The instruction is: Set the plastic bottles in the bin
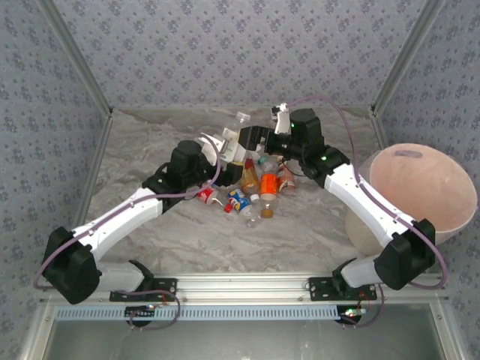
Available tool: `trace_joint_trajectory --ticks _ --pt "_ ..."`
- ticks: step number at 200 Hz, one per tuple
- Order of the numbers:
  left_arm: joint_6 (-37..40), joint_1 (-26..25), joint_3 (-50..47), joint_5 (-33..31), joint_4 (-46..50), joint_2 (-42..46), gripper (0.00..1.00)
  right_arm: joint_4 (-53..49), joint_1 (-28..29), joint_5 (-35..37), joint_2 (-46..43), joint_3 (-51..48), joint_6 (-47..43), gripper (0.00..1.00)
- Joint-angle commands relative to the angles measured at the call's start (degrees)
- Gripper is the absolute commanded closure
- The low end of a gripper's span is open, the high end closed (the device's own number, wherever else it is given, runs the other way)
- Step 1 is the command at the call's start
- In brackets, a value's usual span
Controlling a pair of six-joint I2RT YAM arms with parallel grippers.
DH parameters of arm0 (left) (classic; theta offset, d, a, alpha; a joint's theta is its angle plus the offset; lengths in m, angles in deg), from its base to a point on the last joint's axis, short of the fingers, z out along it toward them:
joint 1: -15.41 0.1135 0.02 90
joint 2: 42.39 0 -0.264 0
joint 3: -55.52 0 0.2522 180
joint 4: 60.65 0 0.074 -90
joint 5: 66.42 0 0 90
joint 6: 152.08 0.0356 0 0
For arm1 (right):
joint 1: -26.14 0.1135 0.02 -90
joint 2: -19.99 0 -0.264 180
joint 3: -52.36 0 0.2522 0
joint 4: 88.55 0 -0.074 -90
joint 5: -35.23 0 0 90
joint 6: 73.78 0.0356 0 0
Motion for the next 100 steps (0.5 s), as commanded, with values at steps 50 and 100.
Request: trace_joint_trajectory --ticks 50,100 --pt "1.5 -2.5 1.8 -0.1 -5.9 0.0 0.26 1.8 0.7 0.8 1.6 1.4 1.9 0.12" --pt "2.7 -4.3 3.3 0.5 -4.2 -1.5 0.24 4.6 1.2 1.9 1.3 0.2 1.2 0.3"
